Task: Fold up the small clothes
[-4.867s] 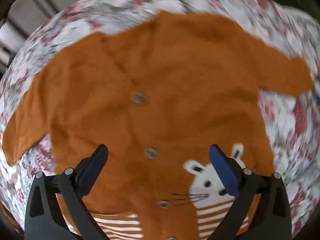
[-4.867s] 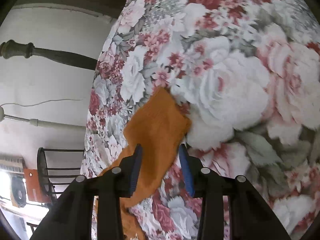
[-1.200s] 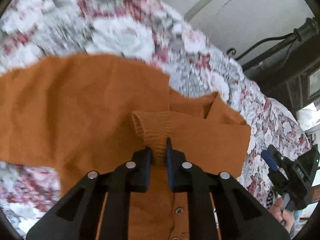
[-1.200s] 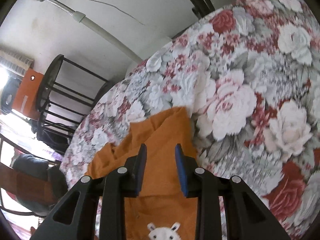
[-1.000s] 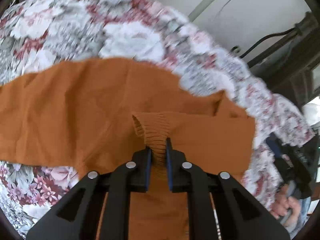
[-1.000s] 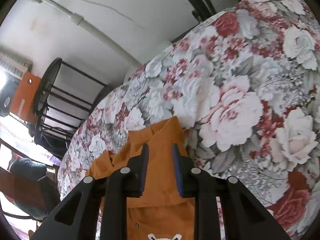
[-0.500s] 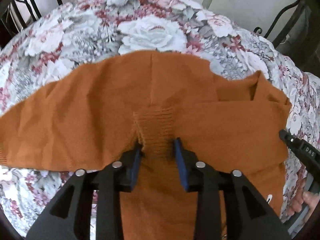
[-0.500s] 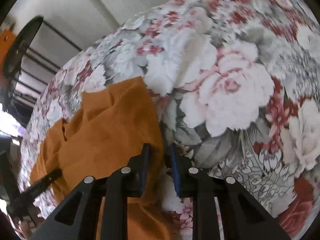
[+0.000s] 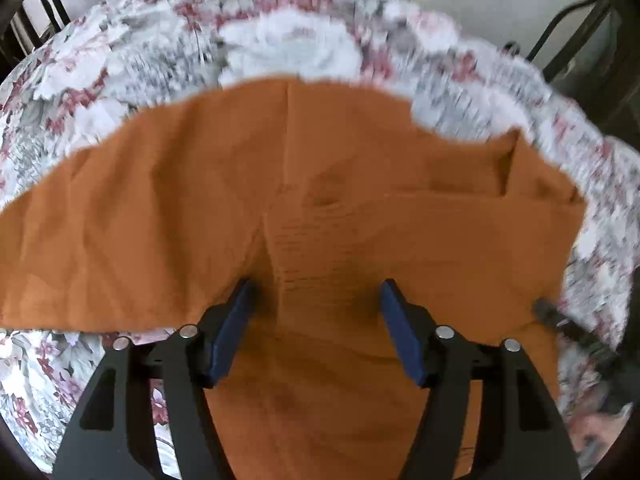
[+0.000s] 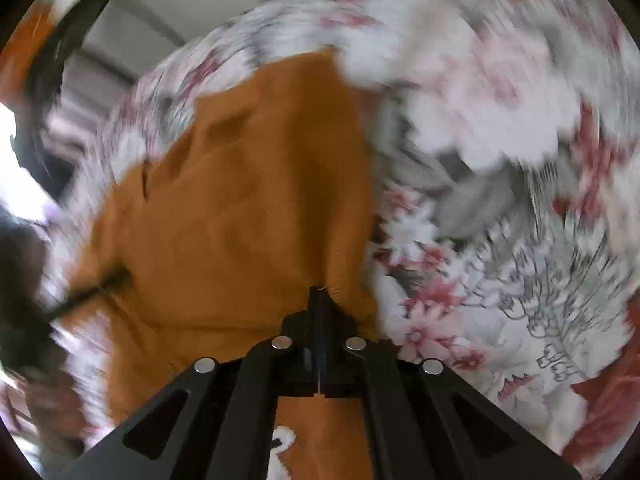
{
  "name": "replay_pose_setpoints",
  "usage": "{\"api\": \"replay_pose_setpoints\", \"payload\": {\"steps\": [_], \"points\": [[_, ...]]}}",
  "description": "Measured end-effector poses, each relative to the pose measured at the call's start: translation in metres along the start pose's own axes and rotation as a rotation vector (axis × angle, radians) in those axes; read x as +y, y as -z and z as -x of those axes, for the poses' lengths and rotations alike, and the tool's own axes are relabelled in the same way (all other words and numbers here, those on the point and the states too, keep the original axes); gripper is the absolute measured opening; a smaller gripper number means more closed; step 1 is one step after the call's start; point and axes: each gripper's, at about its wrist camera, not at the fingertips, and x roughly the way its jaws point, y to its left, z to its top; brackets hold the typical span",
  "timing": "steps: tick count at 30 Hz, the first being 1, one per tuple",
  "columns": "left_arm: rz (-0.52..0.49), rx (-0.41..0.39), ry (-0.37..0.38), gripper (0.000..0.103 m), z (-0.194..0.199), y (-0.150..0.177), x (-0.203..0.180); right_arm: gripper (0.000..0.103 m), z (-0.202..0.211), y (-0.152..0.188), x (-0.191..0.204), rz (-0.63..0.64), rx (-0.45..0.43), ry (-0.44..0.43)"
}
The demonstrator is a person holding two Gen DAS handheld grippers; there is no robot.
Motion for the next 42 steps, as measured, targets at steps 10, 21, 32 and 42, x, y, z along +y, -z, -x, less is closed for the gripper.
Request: {"api": "replay_pose_setpoints", "payload": {"steps": [10,21,32,42], "points": [[-0.020,-0.034,-0.042,0.081,0.008,-0.005,-0.006,0.006,0.018,-0.058,0.020,-0.014,-0.195,0.019],[0.015,0.029,-0.024,0.085,-0.001,-0.008,-0.004,0.008,0.035,-0.036,0.029,-0.005,-0.235,0.007],[0.083,-0.013,0.055,0.084,0.060,0.000,0.051,0.037,0.041,0.032,0.049,0.072,-0.148,0.090],[0.725,-0.201,0.282,0.077,0.095,0.064,0.269,0.047,0.040,0.063,0.127,0.114,-0.124,-0.140]]}}
